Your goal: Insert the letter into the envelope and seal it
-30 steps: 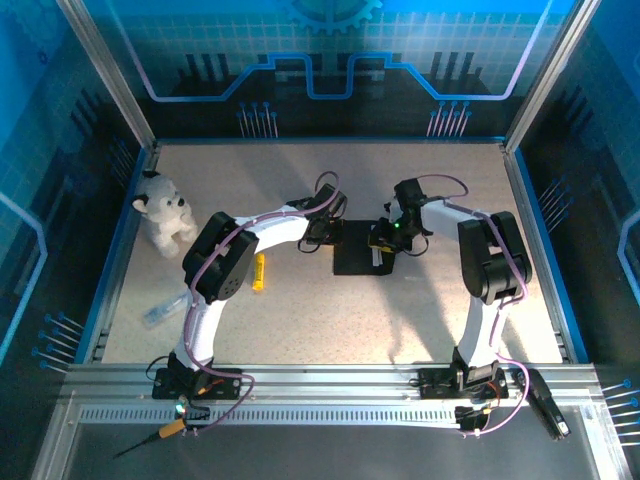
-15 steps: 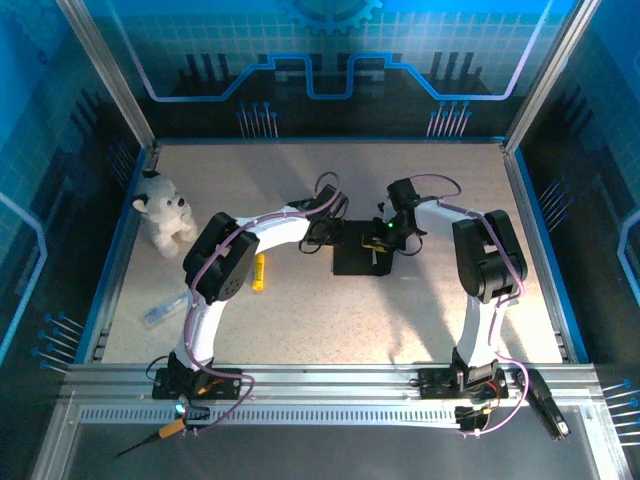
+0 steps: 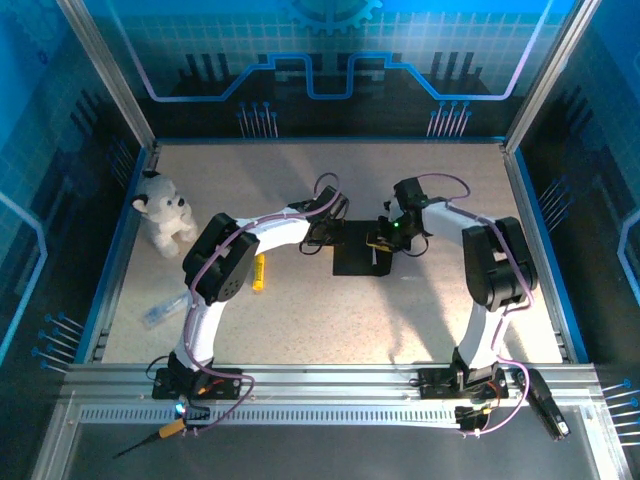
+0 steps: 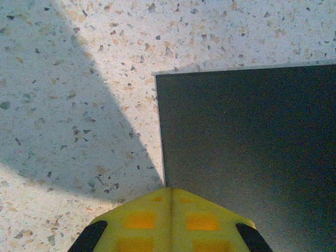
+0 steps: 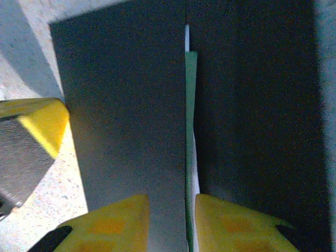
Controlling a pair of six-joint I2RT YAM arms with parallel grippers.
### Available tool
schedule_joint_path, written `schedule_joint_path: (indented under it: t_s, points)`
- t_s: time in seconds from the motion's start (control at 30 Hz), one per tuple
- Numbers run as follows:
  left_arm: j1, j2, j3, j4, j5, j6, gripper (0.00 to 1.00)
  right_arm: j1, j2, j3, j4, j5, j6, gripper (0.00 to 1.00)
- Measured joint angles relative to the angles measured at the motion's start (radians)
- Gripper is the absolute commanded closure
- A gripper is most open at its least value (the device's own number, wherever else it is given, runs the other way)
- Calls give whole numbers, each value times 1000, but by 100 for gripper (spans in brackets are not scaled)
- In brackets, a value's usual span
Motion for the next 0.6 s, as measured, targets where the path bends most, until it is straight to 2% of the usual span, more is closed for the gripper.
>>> schedule_joint_path:
  t_s: [0.27,0.4,0.47,0.6]
  points:
    - [-33,-25,-10,-45,38,-3,98,-65,-116,-5,-2,12,-4,66]
    - [-47,-59,-13,-77,53,3,86,-70,-158,-28,-5,18,-9,63]
    - [-47,-88,-13,-89,52,7,77,-71,-183,-36,-4,20,-16,59]
    - [-45,-133,-1,-111,51,32,77,-75,-241,-46,-2,26,-35,53]
